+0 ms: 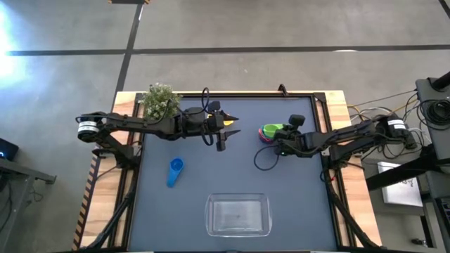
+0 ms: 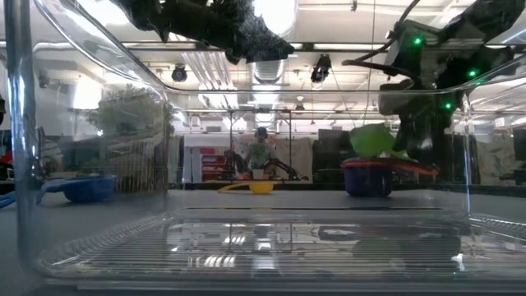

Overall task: Nest measuring cups in basket
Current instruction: Stack the green measuring cup on the light blue measuring cup, then stack the blue measuring cup on the green measuring cup

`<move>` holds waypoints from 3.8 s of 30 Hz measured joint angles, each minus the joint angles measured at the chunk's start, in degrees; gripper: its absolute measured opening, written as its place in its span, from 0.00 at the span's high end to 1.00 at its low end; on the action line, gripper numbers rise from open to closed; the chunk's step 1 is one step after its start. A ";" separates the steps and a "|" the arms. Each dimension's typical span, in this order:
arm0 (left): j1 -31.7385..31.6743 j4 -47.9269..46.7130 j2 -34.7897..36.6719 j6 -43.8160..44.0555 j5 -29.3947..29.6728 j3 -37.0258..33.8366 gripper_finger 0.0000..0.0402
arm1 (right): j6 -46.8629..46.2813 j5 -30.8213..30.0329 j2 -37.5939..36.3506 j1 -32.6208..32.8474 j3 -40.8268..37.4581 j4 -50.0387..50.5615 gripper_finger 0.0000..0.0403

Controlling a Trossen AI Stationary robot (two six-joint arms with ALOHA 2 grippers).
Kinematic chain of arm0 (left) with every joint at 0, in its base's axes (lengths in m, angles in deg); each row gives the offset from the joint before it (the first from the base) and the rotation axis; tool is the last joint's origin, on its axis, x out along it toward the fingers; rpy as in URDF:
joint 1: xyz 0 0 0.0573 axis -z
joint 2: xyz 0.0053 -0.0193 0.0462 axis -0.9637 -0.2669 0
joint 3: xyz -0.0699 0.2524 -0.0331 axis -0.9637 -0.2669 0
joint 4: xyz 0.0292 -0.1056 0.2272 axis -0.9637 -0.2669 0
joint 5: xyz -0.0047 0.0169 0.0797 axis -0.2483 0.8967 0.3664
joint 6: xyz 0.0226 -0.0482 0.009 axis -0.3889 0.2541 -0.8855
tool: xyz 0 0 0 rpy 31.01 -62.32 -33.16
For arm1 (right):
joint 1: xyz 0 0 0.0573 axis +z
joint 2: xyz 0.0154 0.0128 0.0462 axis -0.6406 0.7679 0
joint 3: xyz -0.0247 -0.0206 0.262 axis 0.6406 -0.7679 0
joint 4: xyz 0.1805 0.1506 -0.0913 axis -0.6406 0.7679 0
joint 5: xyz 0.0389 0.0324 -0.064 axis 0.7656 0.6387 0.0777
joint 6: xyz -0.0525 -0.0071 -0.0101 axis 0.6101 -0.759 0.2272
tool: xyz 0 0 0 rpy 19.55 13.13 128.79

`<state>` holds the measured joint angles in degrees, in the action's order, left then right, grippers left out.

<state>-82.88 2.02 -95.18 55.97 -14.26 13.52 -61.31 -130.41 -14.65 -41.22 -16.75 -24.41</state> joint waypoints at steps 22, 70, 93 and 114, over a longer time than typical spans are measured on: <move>0.00 -0.48 0.00 0.20 -0.09 0.00 0.53 | -0.75 14.00 -0.44 0.02 4.74 2.86 0.67; 0.57 -56.16 18.91 40.23 3.02 -10.19 0.54 | -0.67 37.55 -25.60 -0.13 -0.46 -25.30 0.69; 18.84 -76.23 18.63 77.26 2.90 -11.76 0.50 | -0.70 37.53 -25.83 -0.13 -3.87 -27.81 0.69; 19.08 -54.82 18.03 81.35 -8.28 -26.80 0.39 | -0.72 37.55 -25.86 -0.11 -4.22 -28.58 0.69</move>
<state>-63.80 -52.80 -77.15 137.32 -22.54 -13.27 -62.04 -92.86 -40.51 -41.33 -20.97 -52.99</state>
